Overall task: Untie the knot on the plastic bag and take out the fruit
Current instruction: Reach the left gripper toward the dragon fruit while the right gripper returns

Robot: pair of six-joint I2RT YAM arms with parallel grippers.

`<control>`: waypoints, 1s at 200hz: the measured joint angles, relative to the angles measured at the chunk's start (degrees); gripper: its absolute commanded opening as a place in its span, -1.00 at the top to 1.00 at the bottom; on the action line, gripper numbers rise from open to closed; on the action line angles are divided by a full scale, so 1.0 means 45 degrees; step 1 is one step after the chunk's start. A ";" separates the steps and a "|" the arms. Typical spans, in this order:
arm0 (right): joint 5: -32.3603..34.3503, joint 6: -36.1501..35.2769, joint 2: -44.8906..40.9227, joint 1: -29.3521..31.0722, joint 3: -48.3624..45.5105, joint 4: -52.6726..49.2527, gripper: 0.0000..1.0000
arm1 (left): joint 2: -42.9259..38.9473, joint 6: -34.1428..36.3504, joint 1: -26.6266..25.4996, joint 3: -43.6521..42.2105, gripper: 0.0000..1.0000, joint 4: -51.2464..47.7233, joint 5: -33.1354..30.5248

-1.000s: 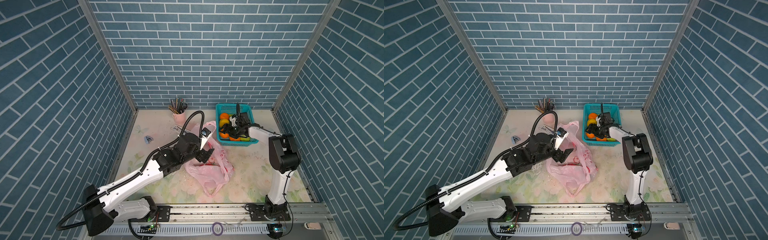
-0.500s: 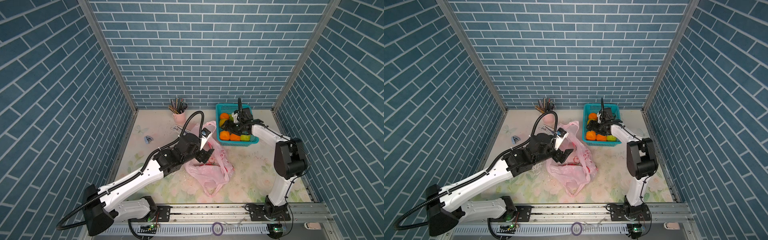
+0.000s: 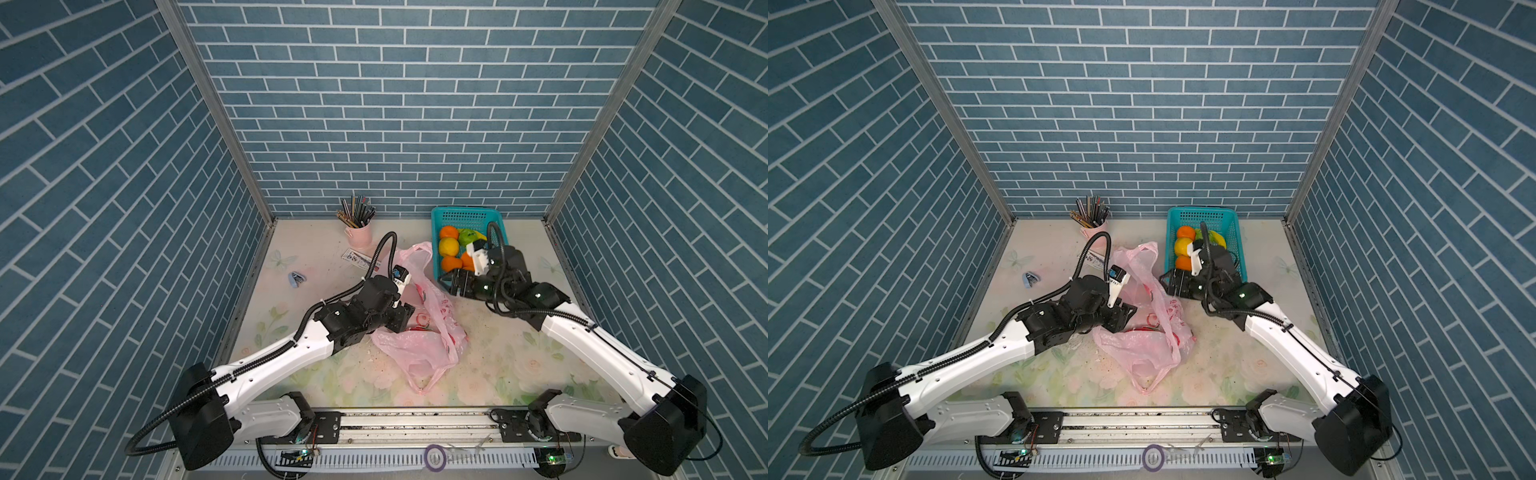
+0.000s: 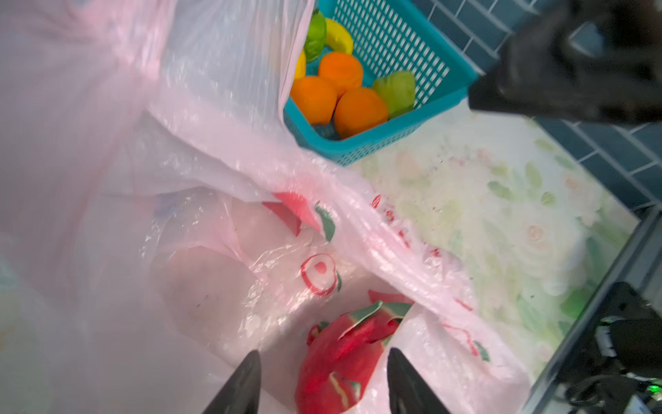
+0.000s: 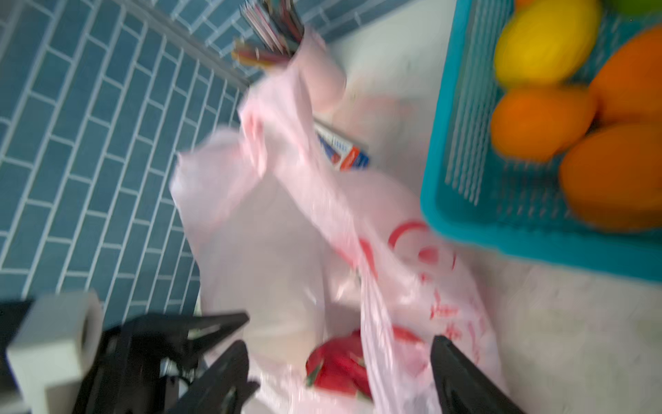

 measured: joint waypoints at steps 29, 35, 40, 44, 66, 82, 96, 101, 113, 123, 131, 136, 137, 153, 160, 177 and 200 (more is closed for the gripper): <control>0.0350 0.1229 -0.0068 0.1710 -0.1365 -0.1146 -0.68 | -0.0005 -0.1064 0.0044 -0.1073 0.08 0.0044 0.0520; 0.0466 0.1404 -0.0068 0.2011 -0.1433 -0.1496 -0.68 | -0.0005 -0.1297 0.0039 -0.1292 0.11 0.0092 0.0665; 0.0559 0.1491 -0.0068 0.2210 -0.1452 -0.1744 -0.68 | -0.0015 -0.1462 0.0039 -0.1477 0.13 0.0121 0.0792; 0.0631 0.1554 -0.0068 0.2380 -0.1457 -0.1928 -0.68 | -0.0034 -0.1608 0.0039 -0.1617 0.14 0.0165 0.0899; 0.0889 0.1826 -0.0078 0.3070 -0.1491 -0.2574 -0.68 | -0.0248 -0.2331 -0.0034 -0.2424 0.21 0.0408 0.1307; 0.0967 0.1870 -0.0078 0.3356 -0.1719 -0.2725 -0.68 | -0.0393 -0.2739 -0.0175 -0.2905 0.22 0.0646 0.1598; 0.0991 0.1875 -0.0019 0.3483 -0.2040 -0.2754 -0.66 | -0.0393 -0.3007 -0.0350 -0.3196 0.22 0.0797 0.1783; 0.1001 0.1870 0.0039 0.3507 -0.2161 -0.2735 -0.65 | -0.0384 -0.3094 -0.0418 -0.3293 0.22 0.0869 0.1826; 0.1015 0.1865 0.0248 0.3555 -0.2492 -0.2603 -0.61 | -0.0340 -0.3235 -0.0588 -0.3507 0.22 0.1030 0.1938; 0.1069 0.1841 0.0481 0.3599 -0.2807 -0.2443 -0.57 | -0.0238 -0.3322 -0.0724 -0.3701 0.22 0.1209 0.2045; 0.1112 0.1831 0.0675 0.3614 -0.3075 -0.2351 -0.52 | -0.0136 -0.3371 -0.0811 -0.3857 0.22 0.1321 0.2152; 0.1156 0.1787 0.0787 0.3623 -0.3235 -0.2293 -0.49 | -0.0063 -0.3390 -0.0850 -0.3949 0.22 0.1365 0.2239; 0.1161 0.1802 0.0811 0.3623 -0.3279 -0.2278 -0.48 | -0.0044 -0.3395 -0.0860 -0.3983 0.22 0.1384 0.2254; 0.1311 0.1724 0.1112 0.3682 -0.3774 -0.2142 -0.39 | 0.0117 -0.3449 -0.0942 -0.4347 0.22 0.1583 0.2482; 0.1365 0.1700 0.1234 0.3696 -0.3944 -0.2074 -0.37 | 0.0160 -0.3458 -0.0957 -0.4551 0.22 0.1661 0.2603; 0.1574 0.1593 0.1545 0.3721 -0.4294 -0.1841 -0.31 | 0.0194 -0.3478 -0.0991 -0.4998 0.22 0.1749 0.2846; 0.1996 0.1311 0.1928 0.3730 -0.4255 -0.1574 -0.09 | 0.0199 -0.3478 -0.1025 -0.5387 0.13 0.1860 0.3235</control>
